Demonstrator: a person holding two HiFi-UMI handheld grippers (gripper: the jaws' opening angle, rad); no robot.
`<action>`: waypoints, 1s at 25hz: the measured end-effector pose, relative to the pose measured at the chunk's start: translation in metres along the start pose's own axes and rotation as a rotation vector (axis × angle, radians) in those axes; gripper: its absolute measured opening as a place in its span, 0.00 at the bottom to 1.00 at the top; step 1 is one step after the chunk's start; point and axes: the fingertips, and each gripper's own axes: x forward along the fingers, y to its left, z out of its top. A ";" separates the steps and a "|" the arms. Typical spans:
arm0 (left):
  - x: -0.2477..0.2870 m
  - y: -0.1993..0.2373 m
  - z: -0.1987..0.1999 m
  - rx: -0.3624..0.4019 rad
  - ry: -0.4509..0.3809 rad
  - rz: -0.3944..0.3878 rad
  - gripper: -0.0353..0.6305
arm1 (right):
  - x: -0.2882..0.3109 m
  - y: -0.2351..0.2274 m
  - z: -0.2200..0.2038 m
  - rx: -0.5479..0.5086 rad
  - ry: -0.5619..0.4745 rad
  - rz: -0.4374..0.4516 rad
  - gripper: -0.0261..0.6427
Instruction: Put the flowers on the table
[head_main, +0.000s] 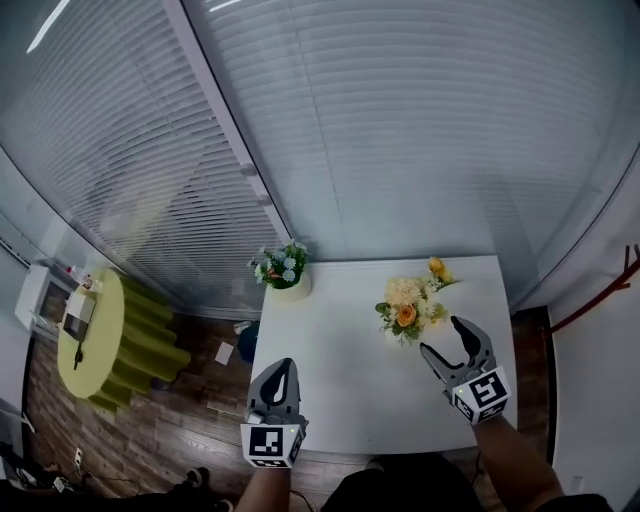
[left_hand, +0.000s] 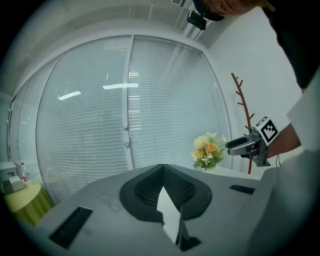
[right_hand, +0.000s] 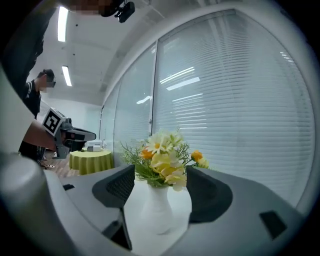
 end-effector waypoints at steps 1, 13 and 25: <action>-0.001 0.000 0.003 0.000 -0.005 0.000 0.05 | -0.003 -0.001 0.005 0.002 -0.004 -0.003 0.52; -0.009 0.008 0.034 -0.023 -0.055 0.019 0.05 | -0.034 -0.019 0.046 0.040 -0.064 -0.043 0.51; 0.003 0.012 0.044 -0.028 -0.073 0.015 0.05 | -0.041 -0.037 0.067 0.032 -0.108 -0.116 0.08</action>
